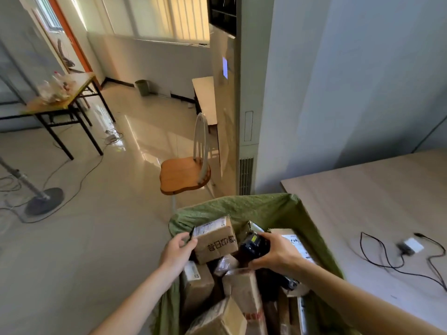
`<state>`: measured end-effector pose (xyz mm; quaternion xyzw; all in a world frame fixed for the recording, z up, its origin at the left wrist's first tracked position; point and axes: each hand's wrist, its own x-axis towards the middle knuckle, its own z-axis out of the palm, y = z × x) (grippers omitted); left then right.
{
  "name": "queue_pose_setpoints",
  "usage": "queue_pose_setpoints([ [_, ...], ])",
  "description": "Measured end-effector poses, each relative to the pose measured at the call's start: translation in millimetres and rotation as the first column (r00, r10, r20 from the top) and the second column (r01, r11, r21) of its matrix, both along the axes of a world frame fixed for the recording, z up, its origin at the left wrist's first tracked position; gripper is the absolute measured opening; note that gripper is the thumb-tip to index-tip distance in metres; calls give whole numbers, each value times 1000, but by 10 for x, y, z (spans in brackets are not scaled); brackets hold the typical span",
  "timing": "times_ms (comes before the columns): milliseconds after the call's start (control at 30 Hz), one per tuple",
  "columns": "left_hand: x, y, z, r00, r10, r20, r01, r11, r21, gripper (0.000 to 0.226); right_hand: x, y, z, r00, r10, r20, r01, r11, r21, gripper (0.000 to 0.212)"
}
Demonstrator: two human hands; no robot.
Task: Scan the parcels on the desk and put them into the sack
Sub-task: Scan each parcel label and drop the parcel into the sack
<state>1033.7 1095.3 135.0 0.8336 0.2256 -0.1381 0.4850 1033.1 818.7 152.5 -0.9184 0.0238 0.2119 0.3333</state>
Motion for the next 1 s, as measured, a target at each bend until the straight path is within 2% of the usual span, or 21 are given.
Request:
queue_pose_setpoints([
  [133, 47, 46, 168, 979, -199, 48, 193, 976, 95, 42, -143, -119, 234, 999, -51, 15, 52, 998, -42, 67],
  [267, 185, -161, 482, 907, -386, 168, 362, 919, 157, 41, -417, -371, 587, 986, -151, 77, 160, 978, -133, 90],
  [333, 214, -369, 656, 845, -480, 237, 454, 877, 159, 43, -638, -553, 763, 968, -223, 118, 240, 959, -152, 96],
  [433, 175, -801, 947, 734, -607, 305, 590, 792, 156, 48, -1069, -862, 1112, 937, -324, 134, 343, 926, -161, 88],
  [567, -51, -1537, 1381, 580, -733, 355, 737, 658, 156, 61, -1784, -1316, 1568, 836, -505, 216, 540, 827, -155, 95],
  [700, -587, -2405, 1801, 416, -823, 388, 857, 497, 135, 76, -2762, -1725, 2024, 671, -689, 275, 737, 660, -145, 73],
  [833, -1358, -3359, 2172, 222, -875, 430, 945, 302, 127, 104, -4030, -2095, 2401, 441, -840, 315, 897, 414, -152, 76],
  [1000, -2843, -4465, 2586, -83, -875, 477, 978, 21, 208, 91, -5880, -2403, 2705, 155, -915, 373, 984, 110, -140, 74],
])
